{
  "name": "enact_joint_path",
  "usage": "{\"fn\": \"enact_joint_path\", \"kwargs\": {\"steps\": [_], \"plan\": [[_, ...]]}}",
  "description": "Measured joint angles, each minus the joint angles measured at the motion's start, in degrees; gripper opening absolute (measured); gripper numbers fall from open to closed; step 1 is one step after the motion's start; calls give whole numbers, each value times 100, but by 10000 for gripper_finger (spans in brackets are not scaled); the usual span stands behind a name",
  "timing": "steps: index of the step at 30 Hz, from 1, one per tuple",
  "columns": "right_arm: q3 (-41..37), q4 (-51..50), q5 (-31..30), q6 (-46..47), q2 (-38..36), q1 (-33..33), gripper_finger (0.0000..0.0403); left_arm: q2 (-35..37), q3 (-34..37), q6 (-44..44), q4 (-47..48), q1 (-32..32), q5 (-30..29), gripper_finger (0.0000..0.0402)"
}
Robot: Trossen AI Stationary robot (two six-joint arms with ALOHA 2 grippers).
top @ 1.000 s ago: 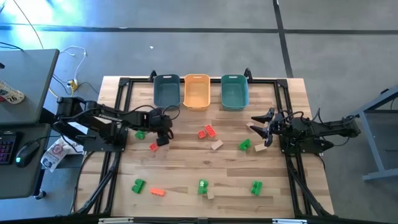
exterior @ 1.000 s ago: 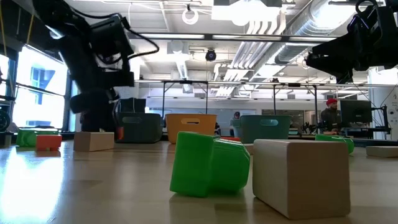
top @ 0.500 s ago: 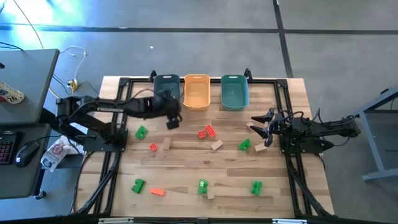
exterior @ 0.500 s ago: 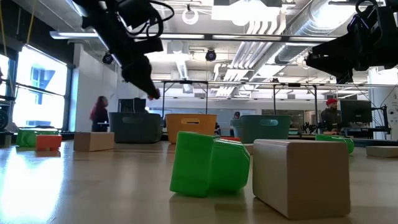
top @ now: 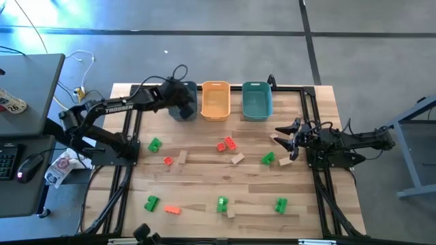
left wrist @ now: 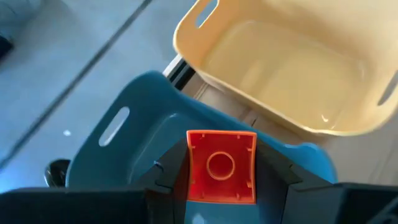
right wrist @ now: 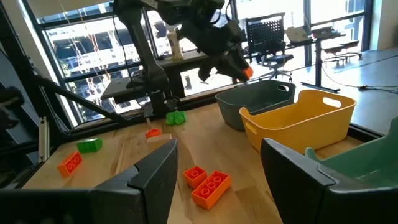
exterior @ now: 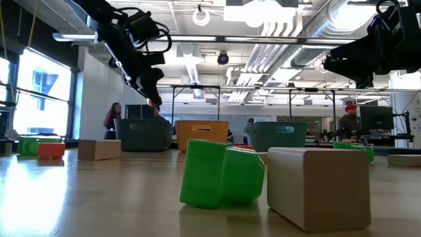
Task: Sort & place blocks by color
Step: Put the orange game piece into the blue bin
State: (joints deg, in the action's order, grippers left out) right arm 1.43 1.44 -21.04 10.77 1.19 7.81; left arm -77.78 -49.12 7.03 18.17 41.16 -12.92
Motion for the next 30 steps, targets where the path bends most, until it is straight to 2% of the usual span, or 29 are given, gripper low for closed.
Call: {"fn": "enact_joint_path", "kwargs": {"steps": [4, 8, 19, 25, 30], "plan": [[0, 159, -2, 592, 0, 0, 216, -49, 0, -206, 32, 435, 537, 105], [0, 383, -2, 1148, 2, 0, 216, -222, -4, -251, 22, 691, 803, 106], [0, 1140, -123, 1366, 0, -1, 216, -887, -4, -234, 1, 839, 954, 110], [0, 1125, -112, 1394, 0, 0, 216, -988, -4, -238, 5, 838, 953, 144], [0, 1130, -557, 1319, 0, 0, 216, -959, -4, -238, -1, 834, 941, 172]]}}
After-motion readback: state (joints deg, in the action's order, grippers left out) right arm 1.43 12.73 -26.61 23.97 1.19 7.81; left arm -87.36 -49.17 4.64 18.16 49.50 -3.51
